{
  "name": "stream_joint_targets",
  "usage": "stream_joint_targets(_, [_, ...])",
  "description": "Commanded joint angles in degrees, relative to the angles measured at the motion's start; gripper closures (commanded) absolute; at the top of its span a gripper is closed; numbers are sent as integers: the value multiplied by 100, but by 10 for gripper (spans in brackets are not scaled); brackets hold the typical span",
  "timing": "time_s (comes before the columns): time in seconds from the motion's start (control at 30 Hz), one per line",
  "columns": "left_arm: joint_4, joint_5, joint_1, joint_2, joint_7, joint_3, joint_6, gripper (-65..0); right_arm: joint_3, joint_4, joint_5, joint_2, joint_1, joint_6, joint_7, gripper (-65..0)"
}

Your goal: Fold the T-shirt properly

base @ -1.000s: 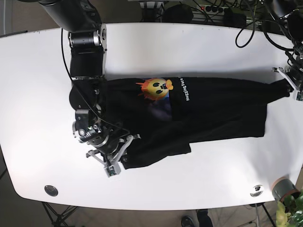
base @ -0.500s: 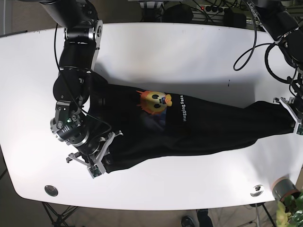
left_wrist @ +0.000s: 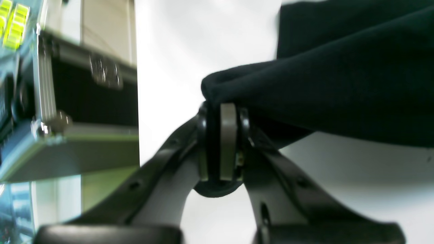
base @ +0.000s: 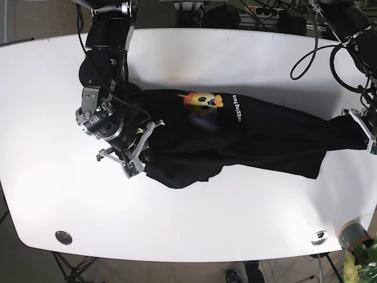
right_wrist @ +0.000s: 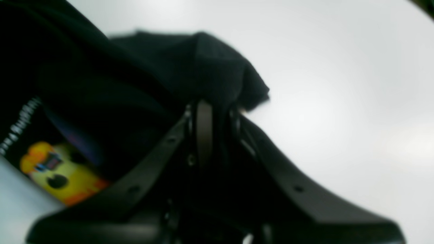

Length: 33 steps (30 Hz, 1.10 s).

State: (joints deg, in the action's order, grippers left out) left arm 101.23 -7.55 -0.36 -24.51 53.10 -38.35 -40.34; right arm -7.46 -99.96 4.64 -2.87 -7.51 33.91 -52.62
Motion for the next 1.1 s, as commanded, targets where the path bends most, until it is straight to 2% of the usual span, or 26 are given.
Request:
stream_joint_targets(0.0, [88, -67, 49, -129, -145, -73, 34, 0, -5, -48, 32, 2, 17, -11, 141, -27])
stream_joint_targets(0.23, [70, -76, 366, -129, -154, -293, 34, 0, -93, 436, 32, 10, 210, -11, 159, -29])
stream_joint_targets(0.3, [70, -84, 462, -129, -154, -345, 34, 0, -181, 480, 32, 10, 245, -11, 159, -60])
stream_joint_targets(0.4, [70, -84, 506, -129, -154, -407, 34, 0, -190, 480, 32, 2, 245, -11, 159, -195])
stream_joint_targets(0.47, [70, -84, 506, -129, -154, -425, 34, 0, -190, 471, 32, 2, 175, -11, 159, -327])
stream_joint_targets(0.53, [70, -76, 506, -129, -154, -425, 34, 0, -190, 462, 32, 2, 96, -11, 159, -431])
stream_joint_targets(0.6, [70, -76, 515, -129, -154, -425, 34, 0, -190, 462, 32, 2, -27, -11, 159, -487])
stream_joint_targets(0.8, [70, -76, 515, -129, -154, -425, 34, 0, -190, 770, 32, 37, -528, -11, 159, -490])
stream_joint_targets(0.93, [70, -84, 515, -129, -154, -416, 34, 0, -190, 1631, -12, 46, -1126, -11, 168, -490])
stream_joint_targets(1.07, [70, -84, 515, -120, -154, -398, 34, 0, -190, 2598, -29, 54, -1601, -20, 625, -488])
